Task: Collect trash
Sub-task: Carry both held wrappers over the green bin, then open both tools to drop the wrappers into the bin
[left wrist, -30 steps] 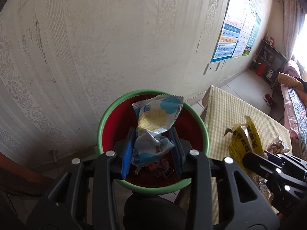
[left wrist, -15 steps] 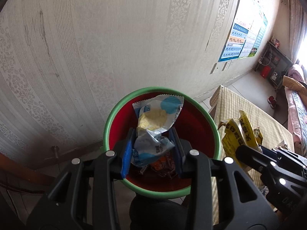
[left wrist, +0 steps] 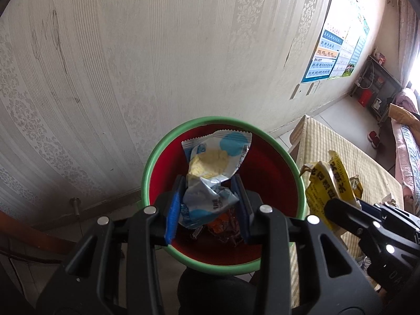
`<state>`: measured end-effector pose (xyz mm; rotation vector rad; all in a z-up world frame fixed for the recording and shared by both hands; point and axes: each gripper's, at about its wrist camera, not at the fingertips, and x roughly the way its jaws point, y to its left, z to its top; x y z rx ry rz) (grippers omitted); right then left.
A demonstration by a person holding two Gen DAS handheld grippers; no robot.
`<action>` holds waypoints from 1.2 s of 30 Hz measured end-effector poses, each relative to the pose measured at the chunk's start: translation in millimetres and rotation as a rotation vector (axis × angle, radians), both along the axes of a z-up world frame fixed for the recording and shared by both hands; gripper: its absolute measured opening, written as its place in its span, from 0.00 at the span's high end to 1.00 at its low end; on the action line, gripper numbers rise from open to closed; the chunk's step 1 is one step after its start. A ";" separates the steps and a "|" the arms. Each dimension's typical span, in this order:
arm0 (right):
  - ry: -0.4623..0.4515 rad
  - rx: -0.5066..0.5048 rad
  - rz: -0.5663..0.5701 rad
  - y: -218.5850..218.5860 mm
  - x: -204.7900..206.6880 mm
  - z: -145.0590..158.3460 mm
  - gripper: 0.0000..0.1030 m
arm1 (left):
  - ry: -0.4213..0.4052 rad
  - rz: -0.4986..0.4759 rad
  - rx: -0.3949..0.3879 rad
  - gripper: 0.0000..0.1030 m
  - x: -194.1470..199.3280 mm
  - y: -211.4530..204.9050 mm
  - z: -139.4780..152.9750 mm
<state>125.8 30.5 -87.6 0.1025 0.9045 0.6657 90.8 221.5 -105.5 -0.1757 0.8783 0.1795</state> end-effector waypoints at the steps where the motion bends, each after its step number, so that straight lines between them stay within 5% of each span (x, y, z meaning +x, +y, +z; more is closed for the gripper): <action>1: -0.001 0.001 0.001 0.2 0.3 0.3 0.79 | 0.001 -0.001 0.000 0.66 0.3 -0.4 -0.2; 20: -0.001 0.004 0.010 2.4 1.7 -1.1 0.77 | 0.020 0.013 -0.007 0.66 5.6 2.8 -8.4; 23: 0.001 0.007 0.014 4.0 2.1 -2.7 0.74 | 0.021 0.019 -0.011 0.61 6.5 3.1 -9.5; 26: 0.005 0.016 0.019 5.1 2.2 -3.2 0.62 | 0.019 0.030 -0.010 0.44 5.5 3.9 -9.2; 36: -0.002 0.053 -0.027 -17.9 -14.1 8.1 0.58 | 0.008 0.025 0.018 0.42 -3.6 -4.7 -2.5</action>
